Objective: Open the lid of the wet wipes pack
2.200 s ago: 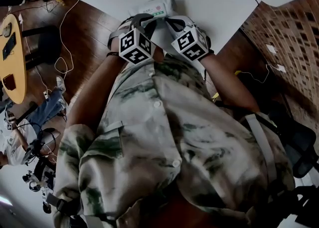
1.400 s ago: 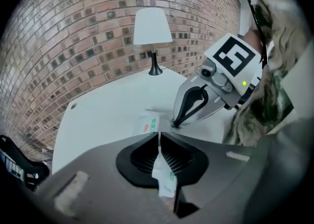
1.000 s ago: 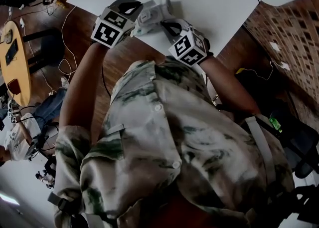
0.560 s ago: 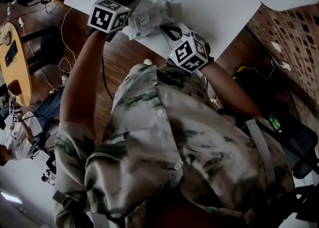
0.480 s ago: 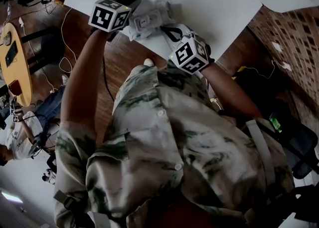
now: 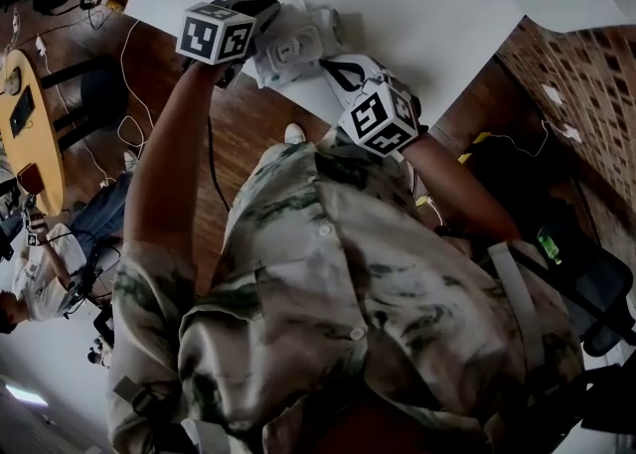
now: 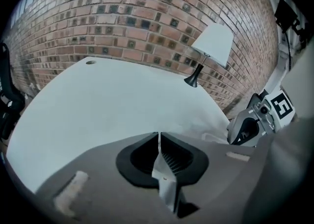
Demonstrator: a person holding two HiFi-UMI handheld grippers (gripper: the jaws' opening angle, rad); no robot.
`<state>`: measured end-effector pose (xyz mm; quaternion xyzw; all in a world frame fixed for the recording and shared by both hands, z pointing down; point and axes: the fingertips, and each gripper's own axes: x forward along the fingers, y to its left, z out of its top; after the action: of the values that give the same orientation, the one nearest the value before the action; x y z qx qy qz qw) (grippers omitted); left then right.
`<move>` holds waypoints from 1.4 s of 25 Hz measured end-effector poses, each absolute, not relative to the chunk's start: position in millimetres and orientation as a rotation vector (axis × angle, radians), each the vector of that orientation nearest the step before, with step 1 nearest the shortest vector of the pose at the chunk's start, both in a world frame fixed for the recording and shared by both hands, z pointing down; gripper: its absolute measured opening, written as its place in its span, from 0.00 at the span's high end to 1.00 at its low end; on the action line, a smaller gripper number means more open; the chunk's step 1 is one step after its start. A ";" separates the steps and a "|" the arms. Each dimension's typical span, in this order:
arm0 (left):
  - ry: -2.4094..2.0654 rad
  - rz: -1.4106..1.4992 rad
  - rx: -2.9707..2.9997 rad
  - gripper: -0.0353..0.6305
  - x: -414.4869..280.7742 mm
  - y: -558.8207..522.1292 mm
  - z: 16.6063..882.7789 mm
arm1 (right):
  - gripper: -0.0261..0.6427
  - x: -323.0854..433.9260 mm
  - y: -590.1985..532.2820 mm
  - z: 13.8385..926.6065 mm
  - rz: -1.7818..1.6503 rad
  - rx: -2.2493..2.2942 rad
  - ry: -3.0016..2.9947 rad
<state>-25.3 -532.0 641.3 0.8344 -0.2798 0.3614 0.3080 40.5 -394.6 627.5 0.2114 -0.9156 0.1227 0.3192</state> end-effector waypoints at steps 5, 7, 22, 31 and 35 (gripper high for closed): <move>-0.925 0.936 2.311 0.92 -33.6 -546.1 613.8 | 0.96 44.0 -394.7 622.1 0.302 0.575 -2.397; -1.028 0.875 2.363 0.92 -43.3 -551.0 592.5 | 0.96 43.0 -393.1 611.6 0.276 0.589 -2.402; -0.912 0.439 2.678 0.94 -146.5 -314.5 439.8 | 0.95 3.2 -264.7 498.4 0.183 1.002 -2.420; -0.639 0.386 2.819 0.94 -165.8 -162.5 385.4 | 0.95 -16.8 -115.8 431.4 0.180 1.190 -2.391; -0.581 0.358 2.833 0.94 -158.6 -110.4 375.7 | 0.95 -11.5 -69.7 414.7 0.194 1.229 -2.396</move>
<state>-158.6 -110.4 375.7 0.9659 -0.1982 0.1220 0.1134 -11.5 -69.7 414.7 0.4441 -0.8659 0.0701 0.2194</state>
